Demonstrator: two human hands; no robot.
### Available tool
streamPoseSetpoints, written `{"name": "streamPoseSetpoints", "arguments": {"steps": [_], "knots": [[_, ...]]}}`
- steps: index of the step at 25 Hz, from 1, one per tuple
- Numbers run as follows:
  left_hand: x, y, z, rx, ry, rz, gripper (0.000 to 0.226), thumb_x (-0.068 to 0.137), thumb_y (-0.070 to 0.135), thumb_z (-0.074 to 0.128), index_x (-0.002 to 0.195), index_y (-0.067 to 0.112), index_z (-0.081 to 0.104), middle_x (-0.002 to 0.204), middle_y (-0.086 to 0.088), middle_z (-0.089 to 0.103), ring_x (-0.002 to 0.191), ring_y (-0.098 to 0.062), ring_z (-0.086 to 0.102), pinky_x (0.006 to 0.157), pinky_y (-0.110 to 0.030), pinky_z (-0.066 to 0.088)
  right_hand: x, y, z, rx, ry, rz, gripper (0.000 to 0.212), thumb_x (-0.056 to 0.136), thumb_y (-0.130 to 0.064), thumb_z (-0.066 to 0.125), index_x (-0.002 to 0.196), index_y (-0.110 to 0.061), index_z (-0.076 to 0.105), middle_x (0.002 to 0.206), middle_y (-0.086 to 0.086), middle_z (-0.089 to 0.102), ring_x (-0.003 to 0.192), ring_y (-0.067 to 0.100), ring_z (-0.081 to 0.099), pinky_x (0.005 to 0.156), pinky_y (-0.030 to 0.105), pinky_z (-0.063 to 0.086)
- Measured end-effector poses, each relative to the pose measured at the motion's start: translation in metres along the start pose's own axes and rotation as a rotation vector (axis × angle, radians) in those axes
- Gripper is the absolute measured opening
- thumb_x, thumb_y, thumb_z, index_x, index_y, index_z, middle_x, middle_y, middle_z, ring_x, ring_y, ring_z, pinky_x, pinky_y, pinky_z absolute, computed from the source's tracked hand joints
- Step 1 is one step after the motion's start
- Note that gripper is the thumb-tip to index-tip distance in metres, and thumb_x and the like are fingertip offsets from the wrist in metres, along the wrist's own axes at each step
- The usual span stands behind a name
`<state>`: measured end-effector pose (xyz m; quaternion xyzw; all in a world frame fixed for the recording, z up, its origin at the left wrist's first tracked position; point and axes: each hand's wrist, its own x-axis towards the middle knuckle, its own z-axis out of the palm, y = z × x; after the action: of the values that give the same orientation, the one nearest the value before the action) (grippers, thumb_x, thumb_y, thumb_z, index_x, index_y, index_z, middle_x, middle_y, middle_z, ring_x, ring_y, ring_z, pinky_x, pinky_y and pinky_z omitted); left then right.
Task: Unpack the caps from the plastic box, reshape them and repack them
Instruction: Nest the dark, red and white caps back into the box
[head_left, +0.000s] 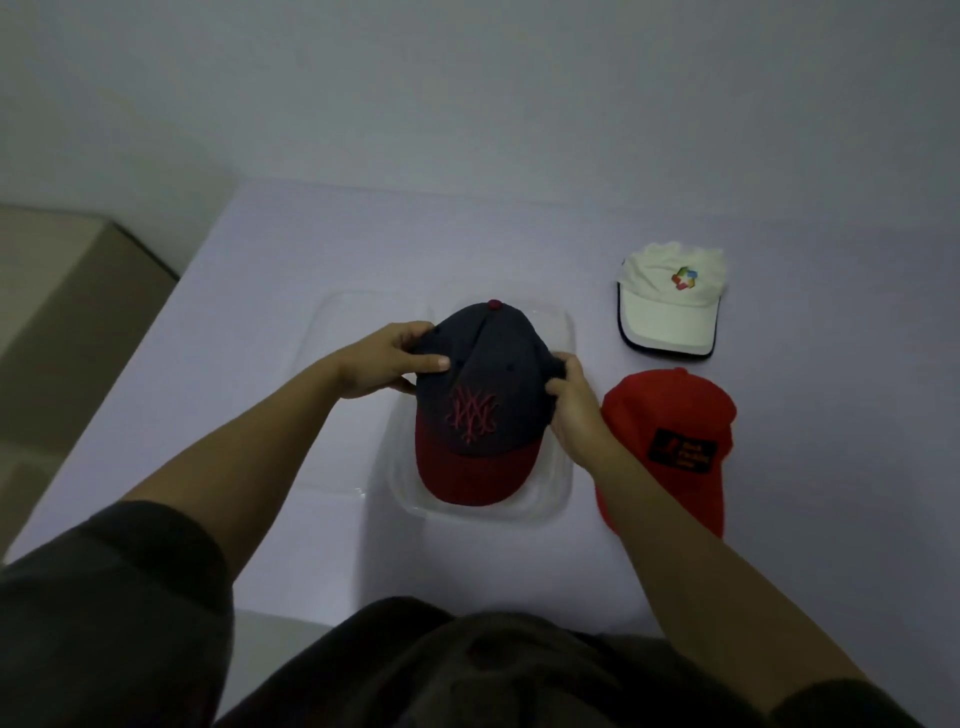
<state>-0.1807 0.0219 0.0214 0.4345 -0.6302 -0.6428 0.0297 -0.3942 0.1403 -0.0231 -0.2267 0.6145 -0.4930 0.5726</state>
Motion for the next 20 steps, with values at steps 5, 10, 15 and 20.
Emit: {"name": "streamPoseSetpoints", "arguments": {"steps": [5, 10, 15, 20], "knots": [[0.005, -0.004, -0.005, 0.128, -0.116, -0.043, 0.03, 0.088, 0.016, 0.063, 0.117, 0.018, 0.059, 0.114, -0.001, 0.066, 0.105, -0.017, 0.064, 0.087, -0.032, 0.054, -0.002, -0.019, -0.006, -0.956, -0.323, -0.15, 0.04, 0.085, 0.0, 0.041, 0.125, -0.008, 0.042, 0.097, 0.012, 0.056, 0.086, 0.027, 0.054, 0.071, 0.03, 0.045], [0.011, 0.0, 0.004, 0.334, -0.194, -0.12, 0.03, 0.091, 0.017, 0.059, 0.12, 0.017, 0.053, 0.116, -0.004, 0.062, 0.107, -0.021, 0.063, 0.088, -0.033, 0.055, 0.001, -0.026, -0.008, -1.677, -0.222, -0.278, 0.061, 0.078, -0.02, 0.055, 0.135, -0.019, 0.032, 0.106, 0.01, 0.057, 0.113, 0.029, 0.047, 0.102, 0.044, 0.03], [0.01, 0.008, 0.006, 0.46, -0.16, -0.149, 0.038, 0.091, 0.011, 0.04, 0.128, 0.019, 0.047, 0.116, -0.009, 0.059, 0.102, -0.025, 0.061, 0.083, -0.033, 0.054, 0.006, -0.034, -0.016, -1.628, -0.333, -0.181, 0.045, 0.08, -0.019, 0.054, 0.124, -0.025, 0.047, 0.112, 0.008, 0.055, 0.124, 0.029, 0.038, 0.112, 0.053, 0.013], [0.013, 0.008, 0.009, 0.59, -0.083, -0.137, 0.039, 0.096, 0.016, 0.034, 0.133, 0.015, 0.047, 0.111, -0.009, 0.06, 0.096, -0.026, 0.064, 0.079, -0.032, 0.056, 0.017, -0.04, -0.017, -1.669, -0.322, -0.137, 0.012, 0.082, -0.012, 0.05, 0.092, -0.015, 0.057, 0.12, 0.008, 0.051, 0.13, 0.029, 0.028, 0.112, 0.063, -0.002]]}}
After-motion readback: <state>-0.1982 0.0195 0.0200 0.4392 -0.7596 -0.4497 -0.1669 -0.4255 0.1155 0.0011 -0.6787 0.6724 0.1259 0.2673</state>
